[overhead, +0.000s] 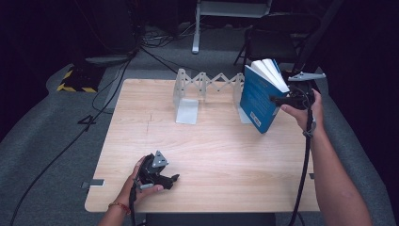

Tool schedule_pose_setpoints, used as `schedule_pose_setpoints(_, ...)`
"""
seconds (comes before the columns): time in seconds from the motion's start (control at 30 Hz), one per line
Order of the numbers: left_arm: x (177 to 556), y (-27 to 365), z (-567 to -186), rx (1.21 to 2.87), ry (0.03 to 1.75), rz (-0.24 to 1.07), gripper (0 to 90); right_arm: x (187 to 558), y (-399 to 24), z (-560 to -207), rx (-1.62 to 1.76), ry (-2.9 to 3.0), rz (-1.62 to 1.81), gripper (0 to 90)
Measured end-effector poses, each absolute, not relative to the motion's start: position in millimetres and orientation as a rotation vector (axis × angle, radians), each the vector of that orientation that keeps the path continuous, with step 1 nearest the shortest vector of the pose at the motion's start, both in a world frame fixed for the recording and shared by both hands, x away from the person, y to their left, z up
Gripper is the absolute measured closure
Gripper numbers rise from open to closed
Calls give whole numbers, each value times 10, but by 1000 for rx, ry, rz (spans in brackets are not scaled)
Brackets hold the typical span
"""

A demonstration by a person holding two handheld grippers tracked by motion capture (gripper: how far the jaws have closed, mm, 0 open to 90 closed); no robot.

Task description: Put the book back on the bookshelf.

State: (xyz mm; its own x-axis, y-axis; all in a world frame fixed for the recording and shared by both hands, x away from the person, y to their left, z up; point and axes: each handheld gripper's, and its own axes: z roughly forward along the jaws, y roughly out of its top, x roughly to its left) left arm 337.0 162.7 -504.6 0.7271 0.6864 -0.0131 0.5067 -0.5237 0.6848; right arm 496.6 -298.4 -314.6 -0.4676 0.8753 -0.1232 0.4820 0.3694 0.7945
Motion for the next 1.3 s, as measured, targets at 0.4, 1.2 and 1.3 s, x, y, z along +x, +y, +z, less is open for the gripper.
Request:
schedule_pose_setpoints(0.4, 3386, 1629, -5045, 2250, 881, 334, 119, 4785, -3032, -3318, 1120, 2126, 937, 274)
schedule_pose_setpoints(1.2, 3412, 1611, -5047, 2254, 871, 322, 106, 4359, -3270, -3827, 1055, 2205, 915, 283)
schedule_pose_setpoints(1.3, 3412, 1611, -5047, 2253, 871, 321, 105, 4311, -3278, -3885, 1025, 2215, 909, 285)
